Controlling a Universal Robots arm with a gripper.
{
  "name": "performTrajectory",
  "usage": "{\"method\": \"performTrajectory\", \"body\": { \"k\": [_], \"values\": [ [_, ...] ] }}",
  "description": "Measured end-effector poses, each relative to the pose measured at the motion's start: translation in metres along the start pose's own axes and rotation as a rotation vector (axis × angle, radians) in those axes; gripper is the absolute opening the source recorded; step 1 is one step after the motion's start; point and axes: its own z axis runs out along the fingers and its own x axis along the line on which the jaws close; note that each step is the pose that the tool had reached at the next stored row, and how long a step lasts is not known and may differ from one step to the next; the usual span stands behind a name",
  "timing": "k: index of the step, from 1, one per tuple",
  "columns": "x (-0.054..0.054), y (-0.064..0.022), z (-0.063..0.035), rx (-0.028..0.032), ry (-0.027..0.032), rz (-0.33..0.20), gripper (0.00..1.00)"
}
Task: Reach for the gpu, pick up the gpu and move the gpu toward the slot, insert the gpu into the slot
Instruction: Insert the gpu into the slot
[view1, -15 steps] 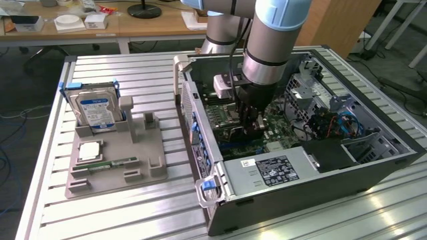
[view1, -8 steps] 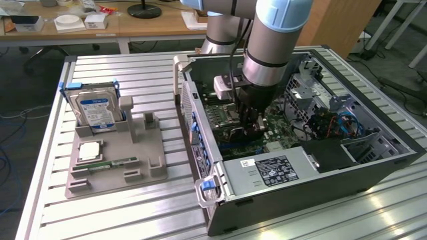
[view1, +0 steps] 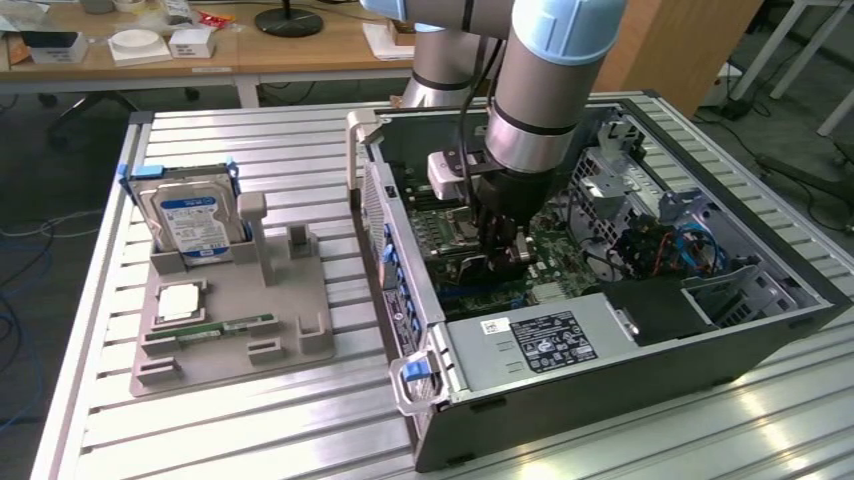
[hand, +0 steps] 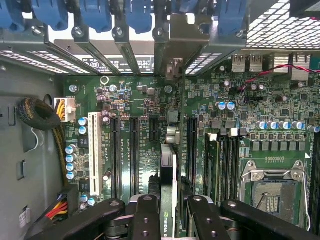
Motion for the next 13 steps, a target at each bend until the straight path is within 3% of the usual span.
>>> {"method": "performTrajectory", "body": {
  "k": [13],
  "values": [
    [0.0, 0.0, -0.0002, 0.0001, 0.0, 0.0, 0.26]
  ]
}}
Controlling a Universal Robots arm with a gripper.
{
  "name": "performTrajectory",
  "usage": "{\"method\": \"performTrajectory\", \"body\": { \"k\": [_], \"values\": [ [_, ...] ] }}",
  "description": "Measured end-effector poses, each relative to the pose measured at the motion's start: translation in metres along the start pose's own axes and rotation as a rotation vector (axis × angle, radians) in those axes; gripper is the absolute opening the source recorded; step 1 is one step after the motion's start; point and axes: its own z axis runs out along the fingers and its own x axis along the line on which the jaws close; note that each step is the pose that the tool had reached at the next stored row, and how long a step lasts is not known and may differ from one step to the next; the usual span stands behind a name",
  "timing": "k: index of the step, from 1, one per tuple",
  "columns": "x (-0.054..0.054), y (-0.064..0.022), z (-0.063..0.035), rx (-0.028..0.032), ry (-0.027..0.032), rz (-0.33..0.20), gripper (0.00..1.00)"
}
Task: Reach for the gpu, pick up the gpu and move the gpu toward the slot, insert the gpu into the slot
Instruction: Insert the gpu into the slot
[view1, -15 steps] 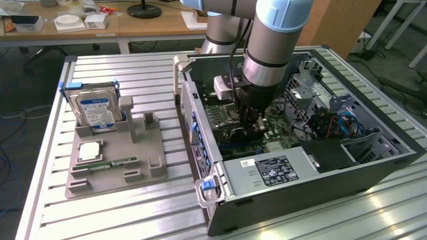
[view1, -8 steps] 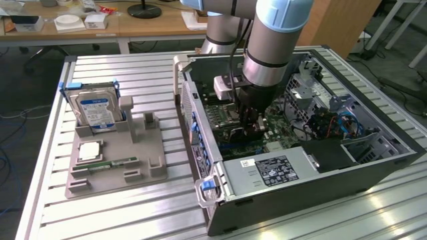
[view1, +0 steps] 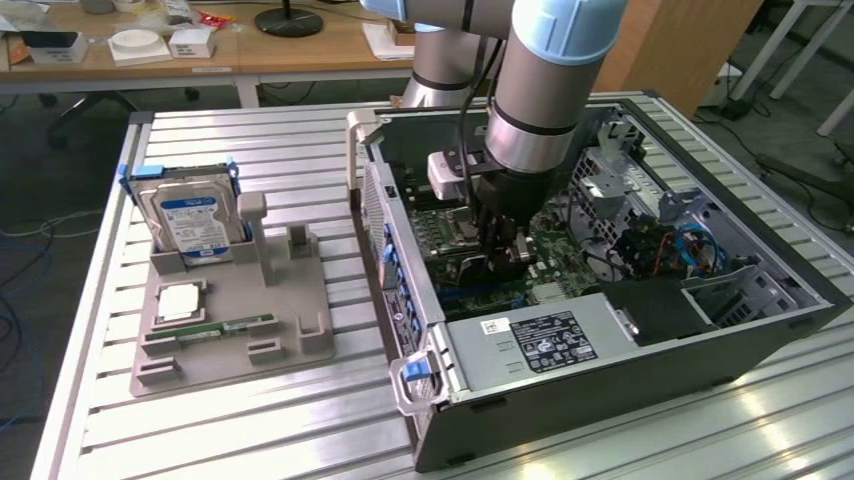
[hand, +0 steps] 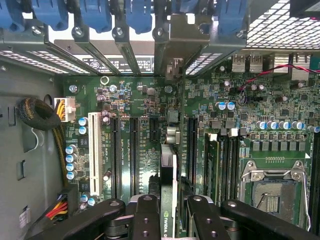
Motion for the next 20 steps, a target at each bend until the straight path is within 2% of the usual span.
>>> {"method": "performTrajectory", "body": {
  "k": [6, 17, 20],
  "values": [
    [-0.0003, -0.0023, -0.0004, -0.0009, 0.0052, 0.0, 0.26],
    [-0.0014, -0.0036, -0.0002, -0.0006, 0.0053, 0.0, 0.26],
    [-0.0011, -0.0045, -0.0002, -0.0047, 0.0054, 0.0, 0.26]
  ]
}}
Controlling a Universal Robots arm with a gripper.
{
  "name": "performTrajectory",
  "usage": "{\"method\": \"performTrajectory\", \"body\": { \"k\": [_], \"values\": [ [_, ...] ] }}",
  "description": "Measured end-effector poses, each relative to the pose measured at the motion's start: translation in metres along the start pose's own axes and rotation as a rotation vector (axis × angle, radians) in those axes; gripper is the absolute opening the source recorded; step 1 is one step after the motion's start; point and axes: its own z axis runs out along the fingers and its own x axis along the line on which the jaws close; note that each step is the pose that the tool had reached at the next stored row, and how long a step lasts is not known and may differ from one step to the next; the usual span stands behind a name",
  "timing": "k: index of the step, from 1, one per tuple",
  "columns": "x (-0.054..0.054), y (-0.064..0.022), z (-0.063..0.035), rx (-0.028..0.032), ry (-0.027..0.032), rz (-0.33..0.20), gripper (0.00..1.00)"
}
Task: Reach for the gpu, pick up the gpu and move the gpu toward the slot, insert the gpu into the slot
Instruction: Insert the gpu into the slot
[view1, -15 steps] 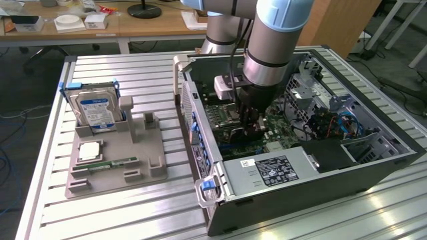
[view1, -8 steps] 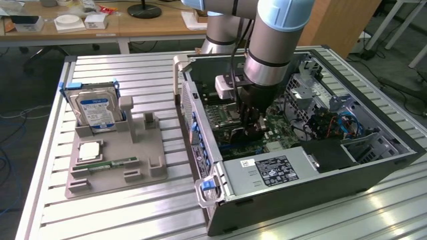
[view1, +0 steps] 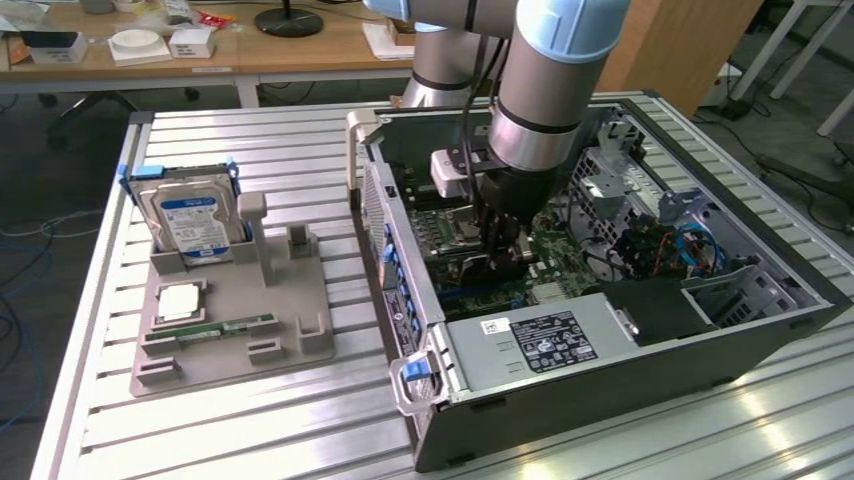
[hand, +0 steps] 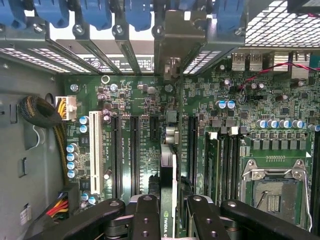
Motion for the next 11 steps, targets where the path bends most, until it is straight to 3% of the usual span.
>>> {"method": "performTrajectory", "body": {
  "k": [3, 11],
  "values": [
    [0.0004, -0.0004, 0.0, -0.0052, 0.0, 0.0, 0.26],
    [0.0006, -0.0031, 0.0, -0.0077, 0.0004, 0.0, 0.26]
  ]
}}
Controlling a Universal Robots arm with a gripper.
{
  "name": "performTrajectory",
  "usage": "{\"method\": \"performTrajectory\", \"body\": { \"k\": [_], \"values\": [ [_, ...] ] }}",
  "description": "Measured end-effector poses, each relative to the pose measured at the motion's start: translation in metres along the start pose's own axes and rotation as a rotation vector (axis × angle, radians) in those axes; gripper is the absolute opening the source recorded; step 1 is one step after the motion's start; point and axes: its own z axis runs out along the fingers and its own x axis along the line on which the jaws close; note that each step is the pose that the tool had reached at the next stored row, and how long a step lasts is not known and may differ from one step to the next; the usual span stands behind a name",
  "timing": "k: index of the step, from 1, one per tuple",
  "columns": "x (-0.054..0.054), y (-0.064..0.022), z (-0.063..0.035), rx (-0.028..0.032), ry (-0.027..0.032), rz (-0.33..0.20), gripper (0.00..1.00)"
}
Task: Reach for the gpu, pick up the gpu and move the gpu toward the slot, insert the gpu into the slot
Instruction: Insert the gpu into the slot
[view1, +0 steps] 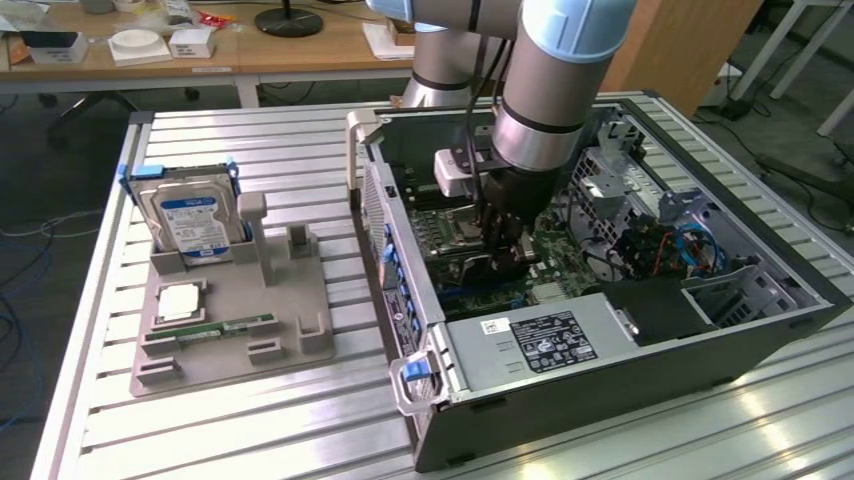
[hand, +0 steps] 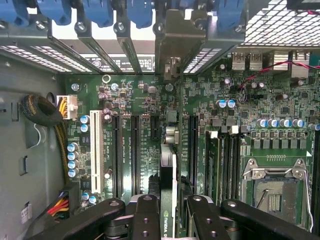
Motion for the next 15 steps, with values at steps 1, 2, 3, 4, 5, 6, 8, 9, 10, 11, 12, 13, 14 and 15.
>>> {"method": "performTrajectory", "body": {
  "k": [1, 2, 3, 4, 5, 6, 8, 9, 10, 11, 12, 13, 14, 15],
  "values": [
    [-0.0001, -0.0001, 0.0001, 0.0, -0.0002, 0.0, 0.26],
    [-0.0001, -0.0002, 0.0001, 0.0001, -0.0003, 0.0, 0.26],
    [-0.0001, -0.0002, 0.0001, 0.0001, -0.0003, 0.0, 0.26],
    [-0.0001, -0.0002, 0.0002, 0.0001, 0.0008, 0.0, 0.26],
    [-0.0001, -0.0003, 0.0003, 0.0001, 0.002, 0.0, 0.26],
    [-0.0001, -0.0003, 0.0003, 0.0001, 0.0024, 0.0, 0.26],
    [-0.0001, -0.0002, 0.0003, 0.0002, 0.0031, 0.001, 0.26],
    [-0.0001, -0.0002, 0.0004, 0.0002, 0.004, 0.001, 0.26],
    [-0.0001, -0.0002, 0.0004, 0.0002, 0.0047, 0.002, 0.26],
    [-0.0001, -0.0002, 0.0004, 0.0002, 0.0046, 0.002, 0.26],
    [-0.0001, -0.0002, 0.0004, 0.0002, 0.0048, 0.002, 0.26],
    [-0.0001, -0.0002, 0.0004, 0.0002, 0.0047, 0.002, 0.26],
    [-0.0001, -0.0002, 0.0002, 0.0002, 0.0047, 0.002, 0.26],
    [-0.0002, -0.0002, -0.0002, 0.0004, 0.0044, 0.002, 0.26]
  ]
}}
